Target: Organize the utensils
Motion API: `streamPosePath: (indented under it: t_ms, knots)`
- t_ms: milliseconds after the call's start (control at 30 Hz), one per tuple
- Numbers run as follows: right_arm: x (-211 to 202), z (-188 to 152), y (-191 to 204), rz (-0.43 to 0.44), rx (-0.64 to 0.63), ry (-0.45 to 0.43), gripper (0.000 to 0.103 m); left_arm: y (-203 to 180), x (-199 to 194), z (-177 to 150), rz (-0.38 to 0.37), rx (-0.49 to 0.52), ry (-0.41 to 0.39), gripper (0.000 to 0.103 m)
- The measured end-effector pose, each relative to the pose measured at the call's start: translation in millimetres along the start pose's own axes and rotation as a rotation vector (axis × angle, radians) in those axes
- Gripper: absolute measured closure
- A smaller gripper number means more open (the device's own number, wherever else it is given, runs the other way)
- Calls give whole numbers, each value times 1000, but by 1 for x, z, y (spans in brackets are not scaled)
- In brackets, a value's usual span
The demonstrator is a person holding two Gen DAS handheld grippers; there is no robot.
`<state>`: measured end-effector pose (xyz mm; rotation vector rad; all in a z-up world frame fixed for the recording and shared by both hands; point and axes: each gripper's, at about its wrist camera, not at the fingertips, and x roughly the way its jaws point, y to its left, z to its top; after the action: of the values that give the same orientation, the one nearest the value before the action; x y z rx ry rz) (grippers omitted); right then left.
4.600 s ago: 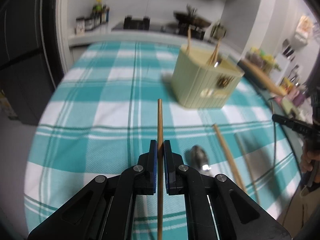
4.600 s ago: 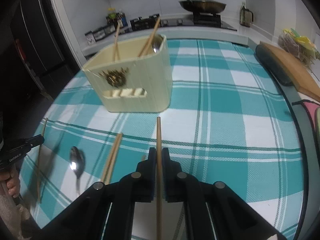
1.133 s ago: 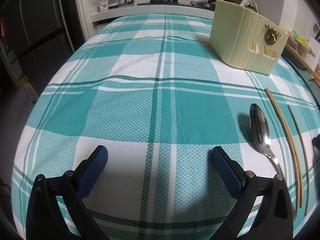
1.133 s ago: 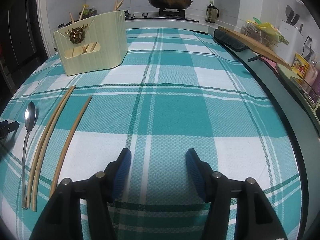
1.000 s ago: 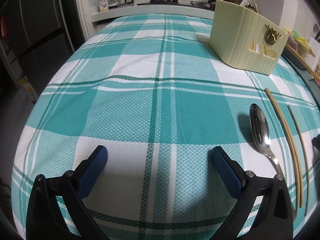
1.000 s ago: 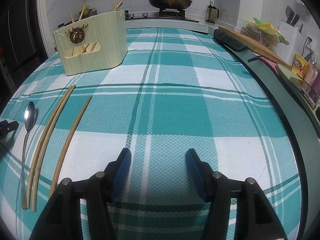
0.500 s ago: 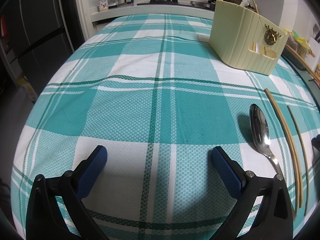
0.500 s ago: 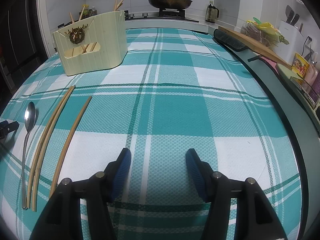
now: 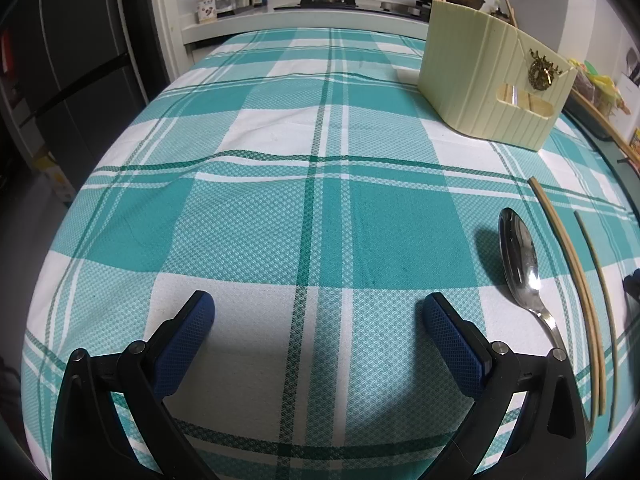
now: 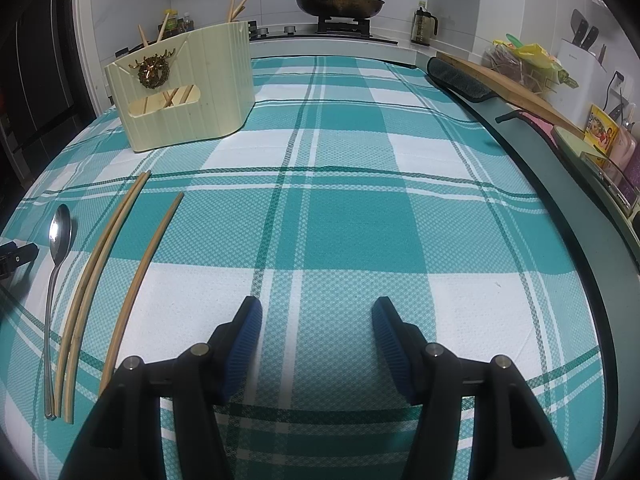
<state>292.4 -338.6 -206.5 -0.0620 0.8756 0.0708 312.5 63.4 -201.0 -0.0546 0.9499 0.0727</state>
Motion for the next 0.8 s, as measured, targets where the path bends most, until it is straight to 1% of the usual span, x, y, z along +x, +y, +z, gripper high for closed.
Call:
streamPosePath:
  t_ms: [800]
  knots:
    - [1,0,1,-3,-2,0,43,-1,0,-1,12,-7,3,0]
